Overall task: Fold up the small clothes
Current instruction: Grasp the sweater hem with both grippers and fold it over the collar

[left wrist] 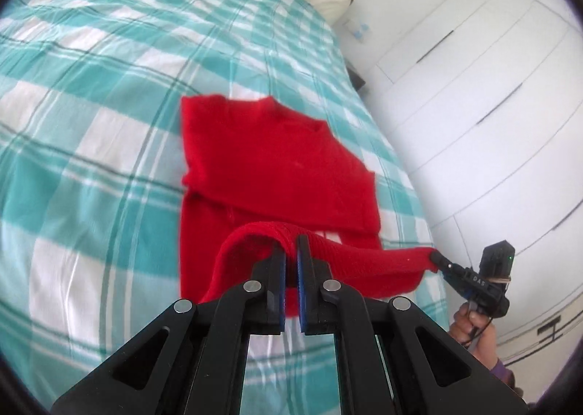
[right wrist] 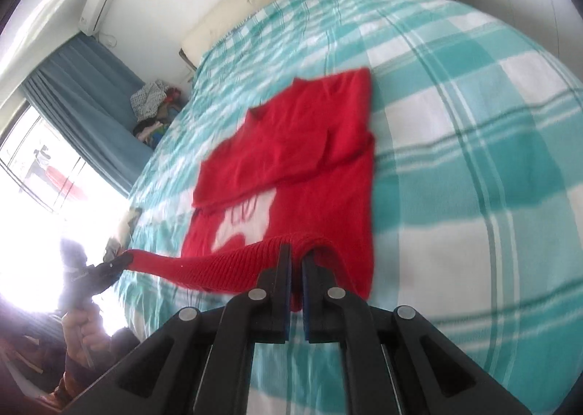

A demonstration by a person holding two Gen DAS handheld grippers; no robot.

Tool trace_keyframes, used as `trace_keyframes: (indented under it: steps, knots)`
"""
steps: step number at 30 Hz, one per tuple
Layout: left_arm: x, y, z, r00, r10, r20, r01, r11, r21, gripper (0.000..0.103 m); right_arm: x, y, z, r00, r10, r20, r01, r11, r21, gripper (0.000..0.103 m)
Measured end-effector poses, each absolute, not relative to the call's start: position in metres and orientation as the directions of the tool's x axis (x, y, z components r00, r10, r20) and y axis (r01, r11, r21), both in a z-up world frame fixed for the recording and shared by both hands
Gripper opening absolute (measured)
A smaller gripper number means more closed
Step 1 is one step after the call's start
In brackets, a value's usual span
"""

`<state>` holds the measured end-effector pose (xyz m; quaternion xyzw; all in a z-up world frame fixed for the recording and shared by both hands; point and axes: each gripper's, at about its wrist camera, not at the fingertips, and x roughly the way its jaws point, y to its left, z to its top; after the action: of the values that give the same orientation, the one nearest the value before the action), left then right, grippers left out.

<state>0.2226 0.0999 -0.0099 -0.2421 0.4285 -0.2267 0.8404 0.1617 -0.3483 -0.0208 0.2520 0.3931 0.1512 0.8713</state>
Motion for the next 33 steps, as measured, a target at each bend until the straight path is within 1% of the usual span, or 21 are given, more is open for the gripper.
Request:
trace_keyframes:
  steps: [3, 5, 9, 12, 13, 14, 15, 16, 17, 18, 19, 20, 22, 25, 27, 29, 31, 32, 33]
  knots:
    - [0.291, 0.089, -0.023, 0.560, -0.537, -0.630, 0.117, 0.805, -0.582, 0.003, 0.225, -0.344, -0.019, 0.716, 0.395, -0.576, -0.059, 0.856, 0.514, 0.004]
    - [0.329, 0.087, -0.033, 0.576, -0.496, -0.650, 0.076, 0.824, -0.562, 0.003, 0.266, -0.341, -0.026, 0.736, 0.366, -0.570, -0.045, 0.866, 0.498, 0.004]
    - [0.388, 0.084, -0.058, 0.563, -0.449, -0.694, 0.001, 0.840, -0.543, 0.003, 0.337, -0.349, -0.051, 0.722, 0.357, -0.593, 0.016, 0.847, 0.531, 0.004]
    - [0.414, 0.080, -0.072, 0.561, -0.421, -0.713, -0.011, 0.857, -0.515, 0.004, 0.371, -0.360, -0.071, 0.715, 0.370, -0.593, 0.067, 0.809, 0.584, 0.004]
    - [0.422, 0.078, -0.075, 0.563, -0.416, -0.715, -0.012, 0.860, -0.510, 0.005, 0.379, -0.363, -0.075, 0.718, 0.373, -0.588, 0.079, 0.796, 0.601, 0.004]
    - [0.429, 0.077, -0.078, 0.560, -0.412, -0.719, -0.019, 0.861, -0.509, 0.010, 0.386, -0.366, -0.081, 0.718, 0.380, -0.583, 0.087, 0.782, 0.617, 0.004]
    - [0.436, 0.078, -0.081, 0.555, -0.409, -0.724, -0.037, 0.858, -0.513, 0.012, 0.394, -0.369, -0.086, 0.709, 0.391, -0.587, 0.096, 0.771, 0.629, 0.005]
    - [0.442, 0.082, -0.082, 0.558, -0.397, -0.729, -0.063, 0.855, -0.515, 0.029, 0.399, -0.371, -0.090, 0.702, 0.401, -0.588, 0.110, 0.756, 0.646, 0.006]
    - [0.445, 0.087, -0.082, 0.570, -0.382, -0.728, -0.089, 0.852, -0.516, 0.050, 0.402, -0.375, -0.092, 0.704, 0.414, -0.577, 0.118, 0.733, 0.670, 0.011]
    - [0.445, 0.094, -0.079, 0.591, -0.361, -0.721, -0.109, 0.850, -0.515, 0.058, 0.403, -0.378, -0.092, 0.714, 0.417, -0.562, 0.122, 0.717, 0.687, 0.017]
    - [0.442, 0.101, -0.074, 0.613, -0.338, -0.714, -0.124, 0.851, -0.510, 0.065, 0.401, -0.382, -0.089, 0.732, 0.406, -0.548, 0.125, 0.710, 0.693, 0.030]
    - [0.438, 0.108, -0.069, 0.629, -0.325, -0.706, -0.126, 0.854, -0.505, 0.070, 0.397, -0.386, -0.084, 0.749, 0.394, -0.533, 0.122, 0.709, 0.695, 0.038]
    - [0.426, 0.117, -0.059, 0.644, -0.306, -0.701, -0.112, 0.869, -0.482, 0.073, 0.388, -0.391, -0.072, 0.765, 0.380, -0.520, 0.108, 0.721, 0.685, 0.039]
    - [0.391, 0.122, -0.045, 0.654, -0.257, -0.712, -0.077, 0.914, -0.400, 0.080, 0.367, -0.390, -0.055, 0.761, 0.365, -0.536, 0.070, 0.775, 0.628, 0.039]
    - [0.357, 0.119, -0.037, 0.654, -0.233, -0.720, -0.038, 0.940, -0.339, 0.086, 0.345, -0.383, -0.048, 0.753, 0.350, -0.557, 0.033, 0.825, 0.564, 0.040]
    - [0.319, 0.112, -0.033, 0.649, -0.215, -0.730, -0.006, 0.958, -0.287, 0.092, 0.315, -0.373, -0.044, 0.741, 0.332, -0.583, -0.006, 0.873, 0.488, 0.050]
    - [0.281, 0.101, -0.032, 0.636, -0.225, -0.739, 0.038, 0.965, -0.261, 0.092, 0.281, -0.364, -0.046, 0.731, 0.309, -0.608, -0.043, 0.911, 0.411, 0.058]
    - [0.263, 0.094, -0.033, 0.623, -0.238, -0.745, 0.061, 0.964, -0.257, 0.093, 0.263, -0.359, -0.048, 0.725, 0.295, -0.623, -0.058, 0.926, 0.372, 0.061]
    - [0.246, 0.088, -0.034, 0.613, -0.253, -0.749, 0.083, 0.963, -0.257, 0.093, 0.248, -0.354, -0.052, 0.717, 0.277, -0.640, -0.067, 0.941, 0.333, 0.062]
